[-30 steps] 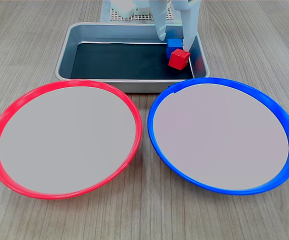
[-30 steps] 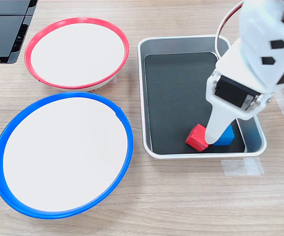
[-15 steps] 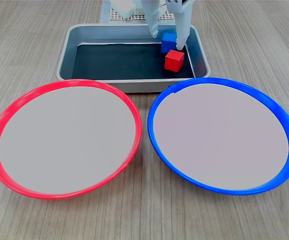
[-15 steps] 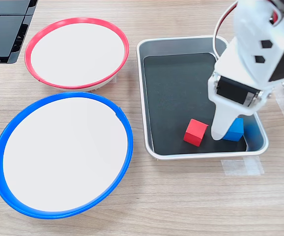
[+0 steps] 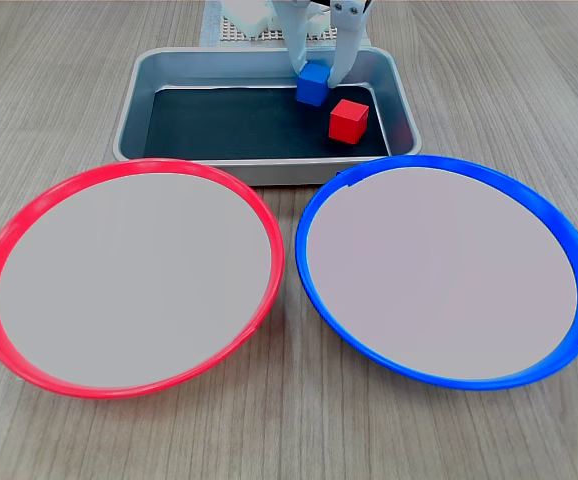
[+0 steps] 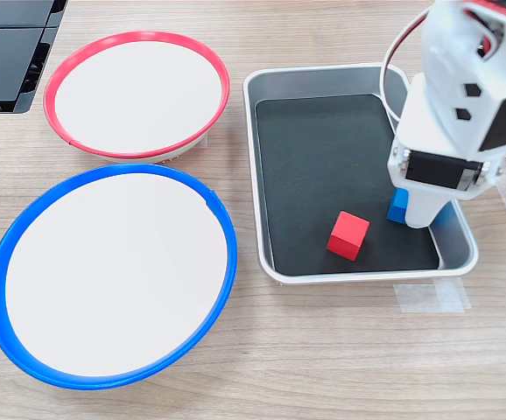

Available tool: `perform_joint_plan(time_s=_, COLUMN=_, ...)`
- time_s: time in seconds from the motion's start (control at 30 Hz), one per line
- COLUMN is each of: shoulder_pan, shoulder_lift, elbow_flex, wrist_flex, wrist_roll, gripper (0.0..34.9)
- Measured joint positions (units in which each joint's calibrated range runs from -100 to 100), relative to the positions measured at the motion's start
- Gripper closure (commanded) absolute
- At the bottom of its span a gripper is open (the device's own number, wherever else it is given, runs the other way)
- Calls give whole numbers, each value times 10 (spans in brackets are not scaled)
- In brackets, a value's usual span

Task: Move two blocks from tray to matching dishes

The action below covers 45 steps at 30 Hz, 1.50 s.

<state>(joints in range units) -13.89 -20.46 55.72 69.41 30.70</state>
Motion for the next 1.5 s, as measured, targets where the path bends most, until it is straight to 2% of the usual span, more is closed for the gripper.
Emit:
perform_joint_plan(time_s=0.17, shoulder_pan=3, shoulder_lift=29, elbow_flex=-123, wrist_flex=49, wrist_roll=-6, gripper=347)
perform_joint_plan(time_s=0.27, shoulder_pan=10, shoulder_lift=69, elbow_flex=-253, wrist_flex=62, wrist_roll=-42, gripper=347)
perform_joint_plan(time_s=0.4, shoulder_pan=10, shoulder_lift=146, elbow_flex=-427, wrist_flex=20, wrist_roll=-107, gripper=347)
perform_joint_plan(time_s=0.43, shoulder_pan=9, shoulder_lift=184, elbow_flex=-475, wrist_flex=-27, wrist_roll=-134, gripper=347)
perform_joint_plan(time_s=0.53, shoulder_pan=9, shoulder_lift=251, elbow_flex=-515, wrist_flex=-98, wrist_roll=-158, gripper=346)
perform_joint_plan(time_s=0.57, shoulder_pan=9, shoulder_lift=267, elbow_flex=-519, wrist_flex=-113, wrist_roll=-162, gripper=320)
perform_joint_plan(time_s=0.6, shoulder_pan=9, shoulder_lift=291, elbow_flex=-522, wrist_flex=-134, wrist_roll=-163, gripper=260)
perform_joint_plan(time_s=0.63, shoulder_pan=9, shoulder_lift=314, elbow_flex=-522, wrist_flex=-163, wrist_roll=-163, gripper=227)
perform_joint_plan(time_s=0.7, shoulder_pan=7, shoulder_lift=335, elbow_flex=-515, wrist_flex=-196, wrist_roll=-161, gripper=129)
perform_joint_plan(time_s=0.77, shoulder_pan=2, shoulder_lift=338, elbow_flex=-491, wrist_flex=-225, wrist_roll=-147, gripper=84)
perform_joint_plan(time_s=0.8, shoulder_pan=-1, shoulder_lift=338, elbow_flex=-477, wrist_flex=-237, wrist_roll=-143, gripper=81)
perform_joint_plan(time_s=0.9, shoulder_pan=-2, shoulder_lift=326, elbow_flex=-446, wrist_flex=-246, wrist_roll=-136, gripper=162)
perform_joint_plan(time_s=0.93, shoulder_pan=0, shoulder_lift=313, elbow_flex=-435, wrist_flex=-246, wrist_roll=-136, gripper=211)
perform_joint_plan(time_s=0.97, shoulder_pan=4, shoulder_lift=284, elbow_flex=-420, wrist_flex=-234, wrist_roll=-137, gripper=339)
perform_joint_plan(time_s=1.0, shoulder_pan=4, shoulder_lift=273, elbow_flex=-416, wrist_flex=-228, wrist_roll=-137, gripper=346)
perform_joint_plan(time_s=1.13, shoulder_pan=21, shoulder_lift=178, elbow_flex=-386, wrist_flex=-134, wrist_roll=-127, gripper=346)
perform_joint_plan(time_s=1.17, shoulder_pan=37, shoulder_lift=130, elbow_flex=-365, wrist_flex=-64, wrist_roll=-109, gripper=338)
perform_joint_plan(time_s=1.3, shoulder_pan=77, shoulder_lift=59, elbow_flex=-287, wrist_flex=33, wrist_roll=-60, gripper=232)
perform_joint_plan(time_s=1.33, shoulder_pan=84, shoulder_lift=48, elbow_flex=-262, wrist_flex=34, wrist_roll=-49, gripper=199)
perform_joint_plan(time_s=1.37, shoulder_pan=89, shoulder_lift=38, elbow_flex=-225, wrist_flex=34, wrist_roll=-35, gripper=184)
perform_joint_plan(time_s=1.43, shoulder_pan=92, shoulder_lift=31, elbow_flex=-188, wrist_flex=20, wrist_roll=-23, gripper=165)
perform_joint_plan(time_s=1.5, shoulder_pan=92, shoulder_lift=28, elbow_flex=-117, wrist_flex=-28, wrist_roll=-11, gripper=156)
